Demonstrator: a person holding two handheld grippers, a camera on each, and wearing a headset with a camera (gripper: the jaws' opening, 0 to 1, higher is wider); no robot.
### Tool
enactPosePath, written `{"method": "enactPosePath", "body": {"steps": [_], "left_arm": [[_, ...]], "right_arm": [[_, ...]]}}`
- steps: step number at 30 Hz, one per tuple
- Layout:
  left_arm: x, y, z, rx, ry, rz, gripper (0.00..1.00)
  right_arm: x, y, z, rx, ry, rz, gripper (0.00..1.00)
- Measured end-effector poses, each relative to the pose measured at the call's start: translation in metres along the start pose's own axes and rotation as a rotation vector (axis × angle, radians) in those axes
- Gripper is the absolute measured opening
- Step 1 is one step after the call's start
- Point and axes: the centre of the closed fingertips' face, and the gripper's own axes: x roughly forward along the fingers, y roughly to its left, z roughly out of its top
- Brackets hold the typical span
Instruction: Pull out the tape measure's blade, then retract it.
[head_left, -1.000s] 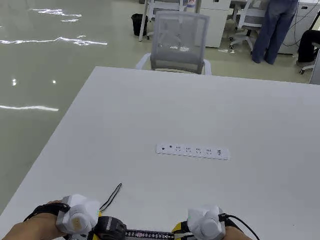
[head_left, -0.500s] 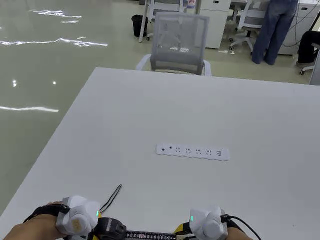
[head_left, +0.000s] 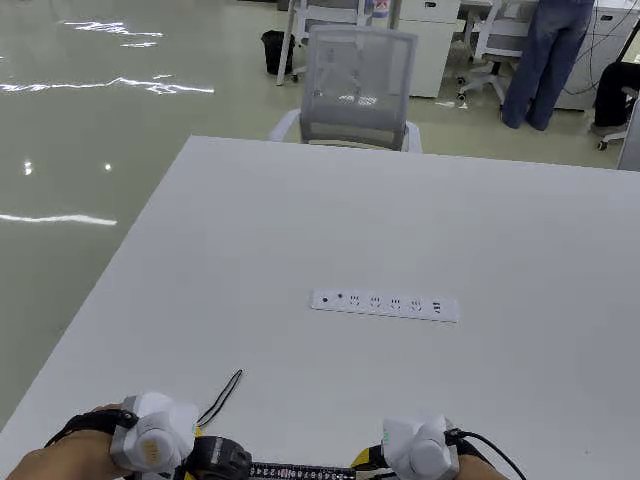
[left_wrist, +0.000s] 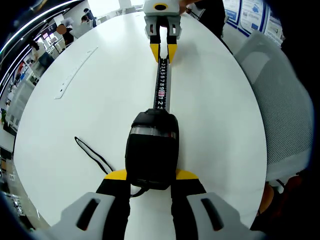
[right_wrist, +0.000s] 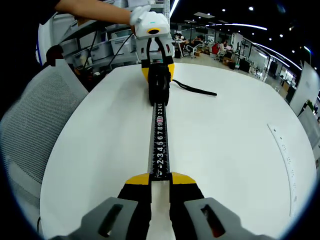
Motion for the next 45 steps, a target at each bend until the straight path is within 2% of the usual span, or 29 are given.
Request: {"method": "enactPosePath", "body": {"steps": [45], "left_arm": [[-0.001,-0.001,0.001,-0.002,0.002,0.006,0.27]], "right_arm": [[-0.013,0.001,-0.011,0.018,0.006,0.0,0.11]]}}
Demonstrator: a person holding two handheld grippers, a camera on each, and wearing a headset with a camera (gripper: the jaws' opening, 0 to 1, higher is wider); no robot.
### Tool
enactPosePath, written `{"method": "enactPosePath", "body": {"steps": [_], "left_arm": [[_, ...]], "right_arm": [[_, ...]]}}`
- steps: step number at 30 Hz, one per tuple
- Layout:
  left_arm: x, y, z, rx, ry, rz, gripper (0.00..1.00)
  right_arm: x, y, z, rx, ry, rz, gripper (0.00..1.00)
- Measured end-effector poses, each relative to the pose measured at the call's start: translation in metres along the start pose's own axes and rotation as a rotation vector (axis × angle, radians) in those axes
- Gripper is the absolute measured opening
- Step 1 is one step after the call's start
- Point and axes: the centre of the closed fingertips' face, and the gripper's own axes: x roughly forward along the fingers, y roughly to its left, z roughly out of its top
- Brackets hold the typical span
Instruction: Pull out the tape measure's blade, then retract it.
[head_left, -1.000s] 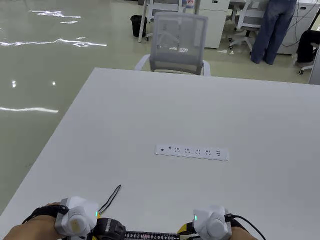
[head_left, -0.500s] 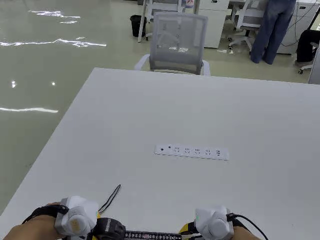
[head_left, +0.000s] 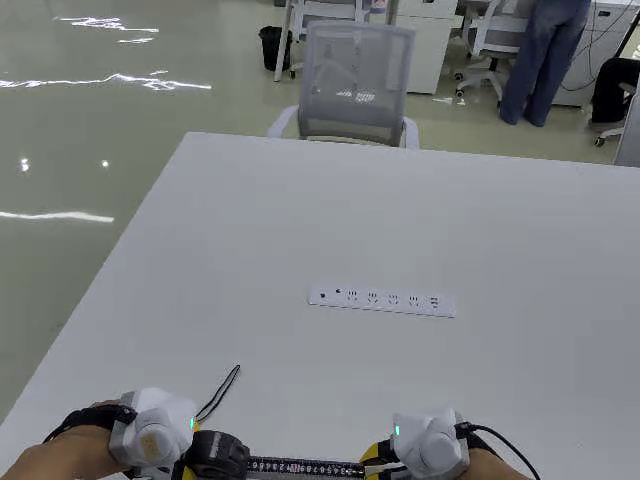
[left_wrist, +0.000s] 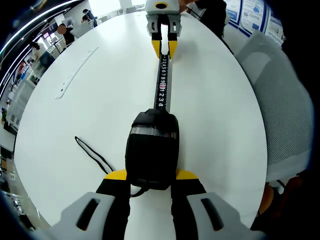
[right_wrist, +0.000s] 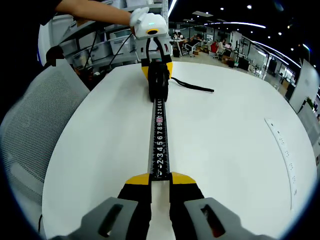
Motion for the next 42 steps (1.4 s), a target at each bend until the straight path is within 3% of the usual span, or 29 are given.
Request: {"method": "enactPosePath", "body": {"steps": [42], "left_arm": [[0.0,0.001,0.001,-0.006,0.0,0.002,0.27]], "right_arm": [[-0.015,0.0,-0.015,0.013,-0.001,-0.01,0.11]]}}
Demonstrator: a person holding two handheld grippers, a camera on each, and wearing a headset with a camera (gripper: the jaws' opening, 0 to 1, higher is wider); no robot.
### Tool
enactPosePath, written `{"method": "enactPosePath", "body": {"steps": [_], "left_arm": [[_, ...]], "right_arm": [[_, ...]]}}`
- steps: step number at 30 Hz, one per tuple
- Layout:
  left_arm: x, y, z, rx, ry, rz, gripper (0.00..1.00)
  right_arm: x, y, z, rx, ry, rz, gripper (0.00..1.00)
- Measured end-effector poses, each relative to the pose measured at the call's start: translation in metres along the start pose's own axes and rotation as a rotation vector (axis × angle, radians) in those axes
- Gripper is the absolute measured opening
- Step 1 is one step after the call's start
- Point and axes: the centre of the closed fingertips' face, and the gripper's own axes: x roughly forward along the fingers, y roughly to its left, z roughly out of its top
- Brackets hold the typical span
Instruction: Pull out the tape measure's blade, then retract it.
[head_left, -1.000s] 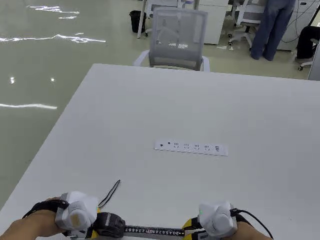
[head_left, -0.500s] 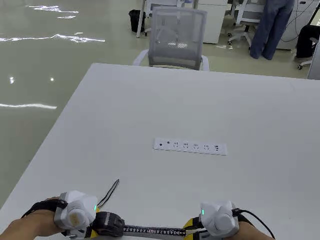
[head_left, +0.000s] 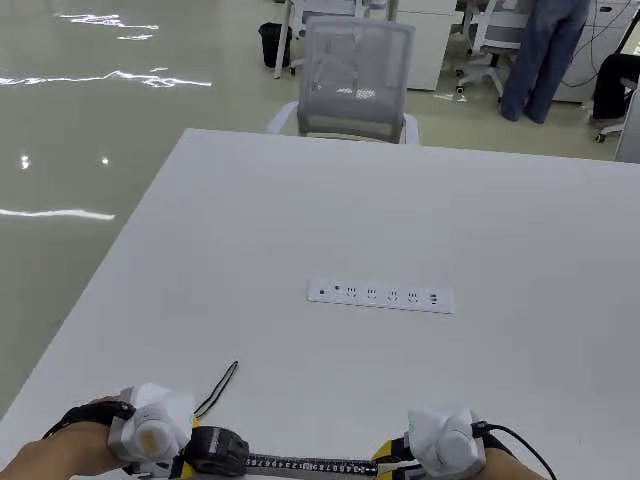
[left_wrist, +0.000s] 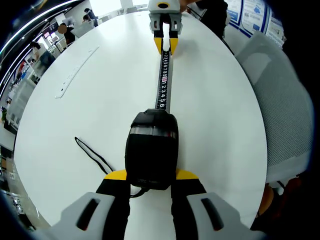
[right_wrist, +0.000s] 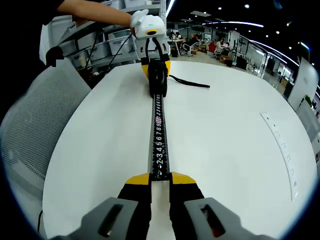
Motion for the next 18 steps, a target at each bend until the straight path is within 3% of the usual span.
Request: {"method": "enactPosePath", "body": {"steps": [18], "left_arm": [[0.0012,-0.0002,-0.0006,-0.001,0.001,0.0,0.27]], "right_arm": [[-0.0063,-0.0006,-0.0065,-0.001,0.003,-0.004,0.11]]}}
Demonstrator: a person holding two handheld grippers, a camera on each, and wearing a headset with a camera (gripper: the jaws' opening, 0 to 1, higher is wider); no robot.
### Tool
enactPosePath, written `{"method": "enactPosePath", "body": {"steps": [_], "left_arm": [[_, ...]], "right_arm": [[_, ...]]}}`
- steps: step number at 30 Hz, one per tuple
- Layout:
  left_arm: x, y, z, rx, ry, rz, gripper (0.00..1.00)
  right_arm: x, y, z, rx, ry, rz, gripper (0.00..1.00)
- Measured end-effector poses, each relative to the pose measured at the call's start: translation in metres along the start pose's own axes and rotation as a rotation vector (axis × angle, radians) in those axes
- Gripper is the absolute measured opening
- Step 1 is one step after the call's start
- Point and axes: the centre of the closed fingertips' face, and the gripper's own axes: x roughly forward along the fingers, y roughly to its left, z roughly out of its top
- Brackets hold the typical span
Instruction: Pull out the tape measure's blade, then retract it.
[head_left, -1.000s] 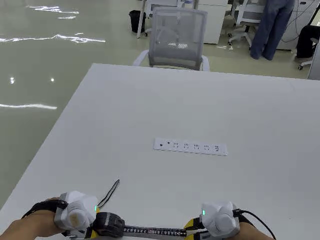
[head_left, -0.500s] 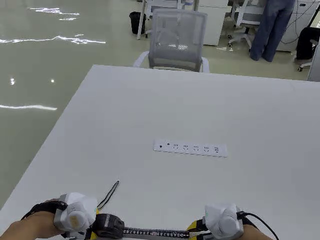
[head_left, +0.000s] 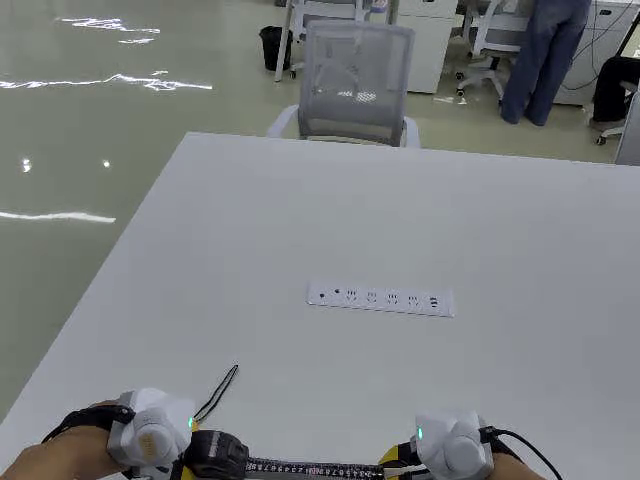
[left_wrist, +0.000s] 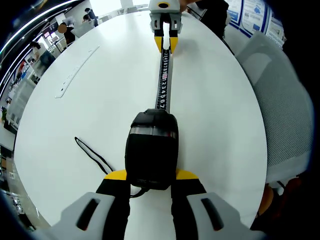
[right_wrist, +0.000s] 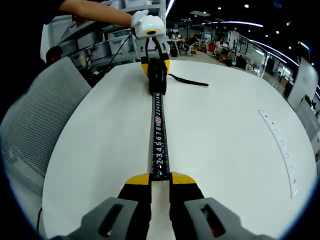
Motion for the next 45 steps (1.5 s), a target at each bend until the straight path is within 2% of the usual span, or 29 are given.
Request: {"method": "enactPosePath", "body": {"steps": [45], "left_arm": [[0.0,0.0,0.0,0.007,0.01,-0.002,0.27]], "right_arm": [[-0.014,-0.002,-0.014,0.005,-0.003,-0.007,0.11]]}}
